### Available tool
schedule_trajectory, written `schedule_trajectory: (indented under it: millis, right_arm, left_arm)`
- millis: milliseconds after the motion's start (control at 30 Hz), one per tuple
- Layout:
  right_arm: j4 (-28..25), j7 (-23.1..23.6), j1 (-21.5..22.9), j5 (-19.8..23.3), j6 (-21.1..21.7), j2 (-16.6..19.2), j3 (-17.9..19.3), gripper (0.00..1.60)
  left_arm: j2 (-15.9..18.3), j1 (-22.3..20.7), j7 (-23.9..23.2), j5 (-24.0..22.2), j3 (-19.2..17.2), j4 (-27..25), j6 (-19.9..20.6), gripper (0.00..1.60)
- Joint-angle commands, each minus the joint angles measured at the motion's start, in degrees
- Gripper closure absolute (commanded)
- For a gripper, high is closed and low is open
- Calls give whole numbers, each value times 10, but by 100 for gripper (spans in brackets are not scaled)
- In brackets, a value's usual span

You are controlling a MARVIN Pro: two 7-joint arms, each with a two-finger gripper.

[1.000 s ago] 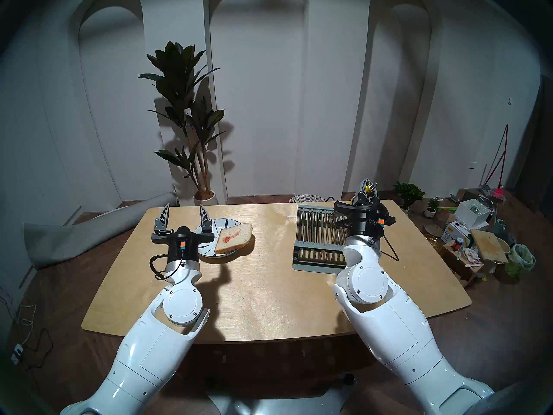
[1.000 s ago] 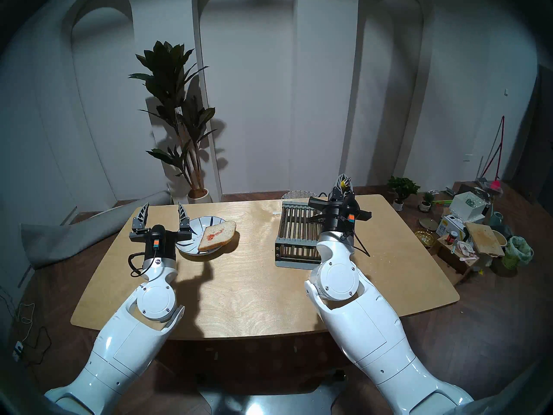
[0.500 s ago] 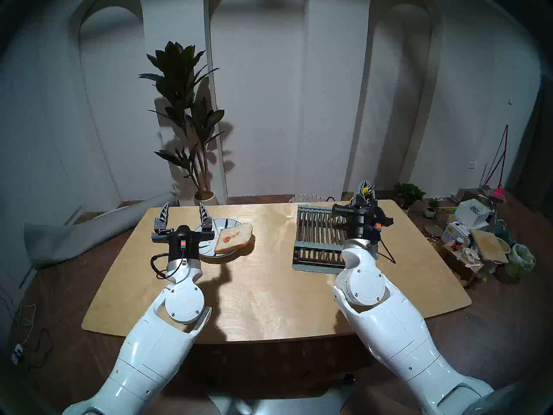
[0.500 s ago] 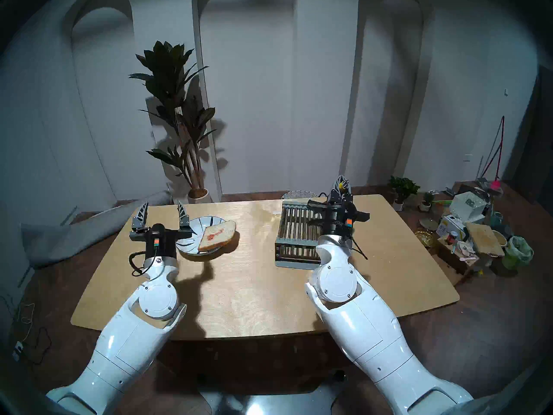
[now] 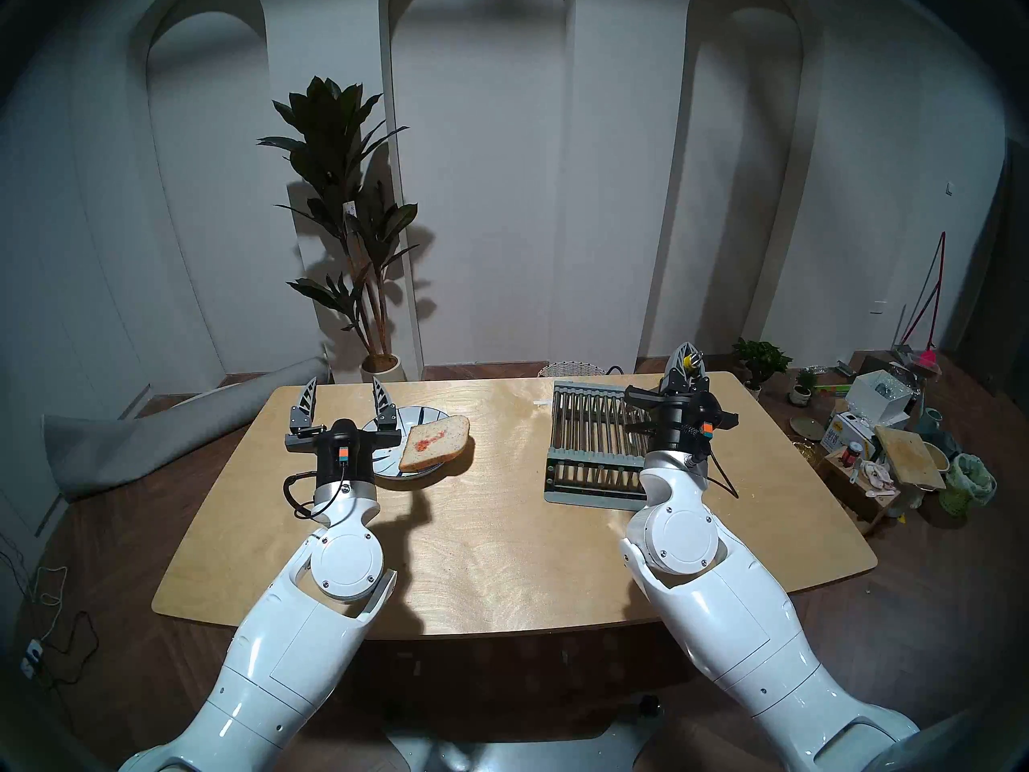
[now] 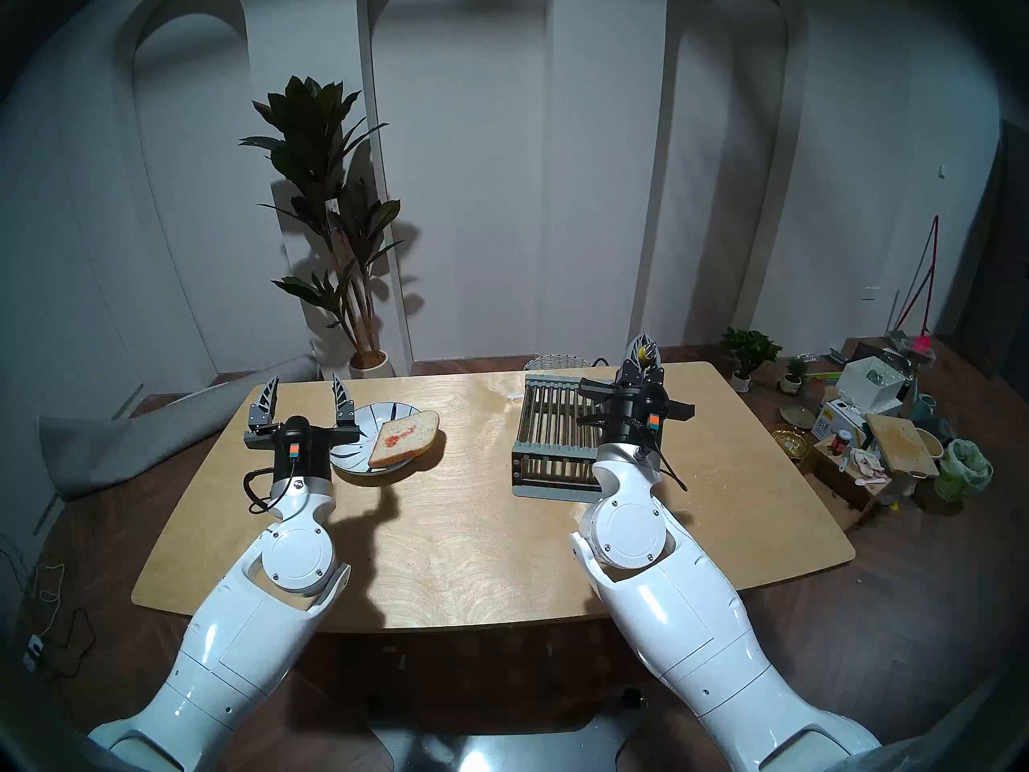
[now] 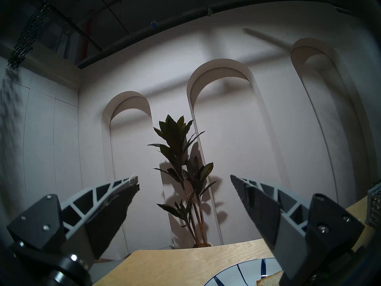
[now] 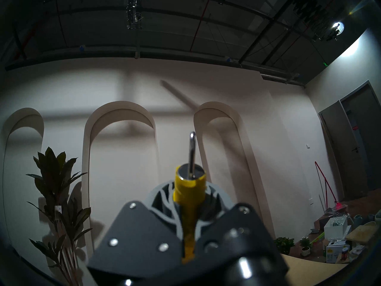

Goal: Spread jam over the slice of bread with the knife

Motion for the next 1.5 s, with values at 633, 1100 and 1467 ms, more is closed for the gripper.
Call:
schedule_trajectory:
  millis: [633,1100,1467]
  right_arm:
    - [61,1,7,-25,-42,-3,-23,160]
    - [111,-25,5,-84,-102,-1,-33,160]
    - [154,-32,12,-99,-135,-4,-42,160]
  left_arm:
    - [-18,-20,-10,-3,-1,15,-9,0]
    - [-25,-21,-16,-8,-3,20,-13,0]
    - [-29,-19,-19,-12,-5,23,-15,0]
